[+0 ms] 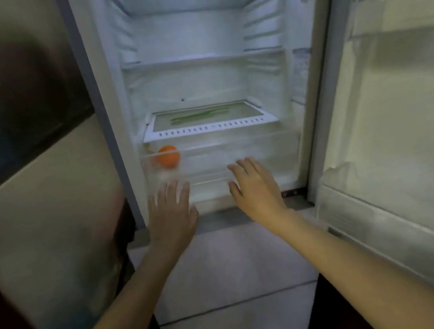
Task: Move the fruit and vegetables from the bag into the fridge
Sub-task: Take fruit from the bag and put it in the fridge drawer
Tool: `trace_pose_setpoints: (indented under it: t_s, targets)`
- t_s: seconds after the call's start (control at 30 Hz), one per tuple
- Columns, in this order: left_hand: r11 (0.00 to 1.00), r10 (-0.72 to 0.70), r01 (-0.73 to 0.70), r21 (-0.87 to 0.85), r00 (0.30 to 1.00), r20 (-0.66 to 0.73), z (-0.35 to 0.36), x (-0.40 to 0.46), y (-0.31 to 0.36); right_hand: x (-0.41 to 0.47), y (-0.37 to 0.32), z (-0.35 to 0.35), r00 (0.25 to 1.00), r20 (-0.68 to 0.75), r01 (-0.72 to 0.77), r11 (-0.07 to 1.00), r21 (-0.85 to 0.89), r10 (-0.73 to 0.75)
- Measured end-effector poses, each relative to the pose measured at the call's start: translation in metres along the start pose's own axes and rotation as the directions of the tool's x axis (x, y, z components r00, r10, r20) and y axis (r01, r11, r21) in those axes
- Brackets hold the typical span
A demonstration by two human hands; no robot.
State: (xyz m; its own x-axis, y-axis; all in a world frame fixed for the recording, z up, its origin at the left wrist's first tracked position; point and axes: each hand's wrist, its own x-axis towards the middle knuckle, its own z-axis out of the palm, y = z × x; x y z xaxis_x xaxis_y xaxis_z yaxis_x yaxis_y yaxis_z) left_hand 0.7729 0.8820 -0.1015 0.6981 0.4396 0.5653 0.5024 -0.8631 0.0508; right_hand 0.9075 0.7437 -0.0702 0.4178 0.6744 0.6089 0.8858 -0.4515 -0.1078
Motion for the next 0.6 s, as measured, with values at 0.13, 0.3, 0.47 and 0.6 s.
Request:
trace_pose_setpoints:
  t_s: [0.13, 0.3, 0.47, 0.6]
  targets:
    - [0.996, 0.033, -0.028, -0.082, 0.997, 0.063, 0.006, -0.062, -0.003, -0.070, -0.021, 0.004, 0.983, 0.118, -0.136, 0.990, -0.032, 0.138]
    - [0.995, 0.069, -0.049, -0.085, 0.966, 0.250, 0.009, -0.137, -0.008, -0.167, -0.059, 0.003, 0.920, 0.275, -0.258, 0.959, -0.114, 0.280]
    - [0.982, 0.169, -0.130, -0.138, 0.933, 0.317, 0.001, -0.202, 0.013, -0.257, -0.084, -0.014, 0.859, 0.296, -0.398, 0.908, -0.130, 0.419]
    - [0.956, 0.275, -0.217, -0.195, 0.893, 0.355, -0.004, -0.246, 0.046, -0.327, -0.091, -0.034, 0.803, 0.245, -0.518, 0.840, -0.163, 0.543]
